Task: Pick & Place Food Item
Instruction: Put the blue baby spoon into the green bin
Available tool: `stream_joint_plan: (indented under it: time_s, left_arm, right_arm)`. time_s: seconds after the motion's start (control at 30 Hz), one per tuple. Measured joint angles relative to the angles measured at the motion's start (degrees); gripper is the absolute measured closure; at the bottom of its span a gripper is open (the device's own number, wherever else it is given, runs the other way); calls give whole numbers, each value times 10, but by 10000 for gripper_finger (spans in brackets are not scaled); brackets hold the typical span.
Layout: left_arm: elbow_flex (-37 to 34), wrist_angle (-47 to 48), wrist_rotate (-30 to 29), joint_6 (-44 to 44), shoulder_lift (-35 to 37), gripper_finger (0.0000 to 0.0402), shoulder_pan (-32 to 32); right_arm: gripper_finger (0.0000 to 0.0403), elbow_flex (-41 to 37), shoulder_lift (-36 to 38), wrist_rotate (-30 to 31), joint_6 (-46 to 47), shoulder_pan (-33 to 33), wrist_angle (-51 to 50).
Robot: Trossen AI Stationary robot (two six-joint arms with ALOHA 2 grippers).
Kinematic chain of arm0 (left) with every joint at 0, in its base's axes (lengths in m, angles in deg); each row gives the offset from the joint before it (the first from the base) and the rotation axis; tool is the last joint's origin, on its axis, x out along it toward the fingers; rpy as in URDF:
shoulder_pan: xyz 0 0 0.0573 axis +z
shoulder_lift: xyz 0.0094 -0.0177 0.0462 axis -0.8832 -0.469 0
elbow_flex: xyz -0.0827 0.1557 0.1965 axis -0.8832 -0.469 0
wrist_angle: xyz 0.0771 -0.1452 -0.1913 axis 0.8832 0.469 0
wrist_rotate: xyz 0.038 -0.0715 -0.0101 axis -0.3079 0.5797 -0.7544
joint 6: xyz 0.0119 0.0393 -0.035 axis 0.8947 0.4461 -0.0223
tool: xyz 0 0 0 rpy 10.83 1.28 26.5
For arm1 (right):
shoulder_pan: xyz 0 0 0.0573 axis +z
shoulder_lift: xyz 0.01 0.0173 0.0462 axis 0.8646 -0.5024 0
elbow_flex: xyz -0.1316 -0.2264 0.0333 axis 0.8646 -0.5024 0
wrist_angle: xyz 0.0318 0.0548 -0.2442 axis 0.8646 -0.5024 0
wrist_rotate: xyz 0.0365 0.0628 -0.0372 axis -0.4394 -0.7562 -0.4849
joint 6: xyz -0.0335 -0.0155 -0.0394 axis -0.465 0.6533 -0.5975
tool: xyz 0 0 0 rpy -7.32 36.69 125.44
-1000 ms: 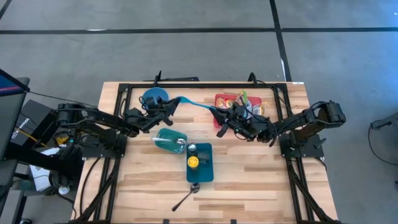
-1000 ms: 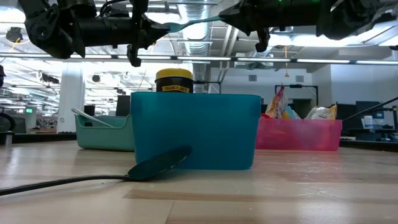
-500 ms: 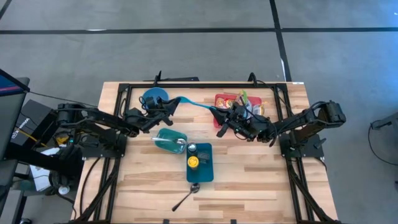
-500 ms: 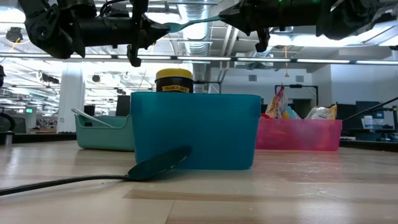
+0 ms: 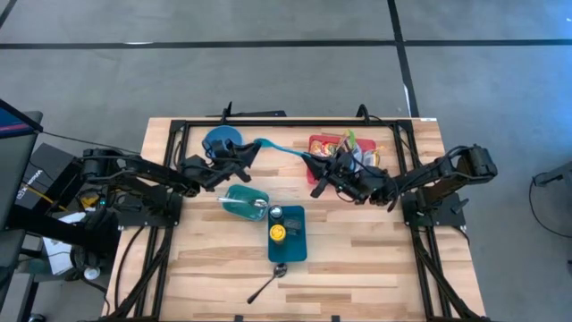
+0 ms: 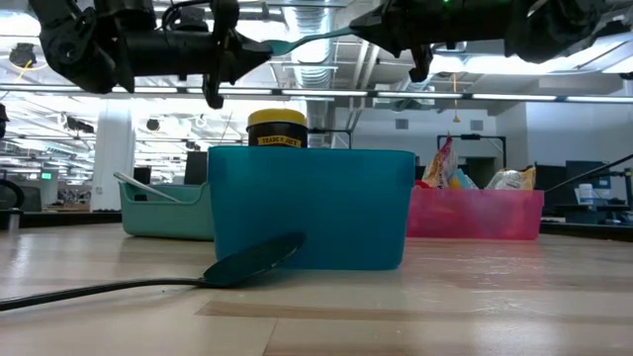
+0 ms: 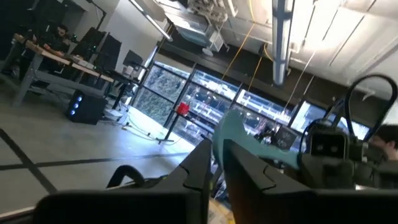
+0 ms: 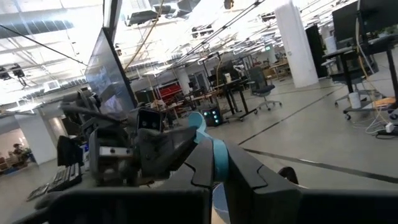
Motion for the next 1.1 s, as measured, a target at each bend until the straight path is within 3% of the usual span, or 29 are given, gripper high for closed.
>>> stream_joint_plan:
  time_s: [0.23, 0.5, 0.73, 1.1]
  left_arm:
    - [0, 23, 31, 1, 0, 296, 0]
    - [0, 125, 85, 1, 0, 227, 0]
    - [0, 172, 122, 0, 0, 222, 0]
    - [0, 173, 245, 0, 0, 245, 0]
  right_arm:
    - [394, 0, 1, 6, -11, 0, 3]
    - [394, 0, 10, 11, -30, -1, -5]
    - [394, 0, 76, 11, -43, -15, -93]
    - [394, 0, 217, 8, -3, -37, -378]
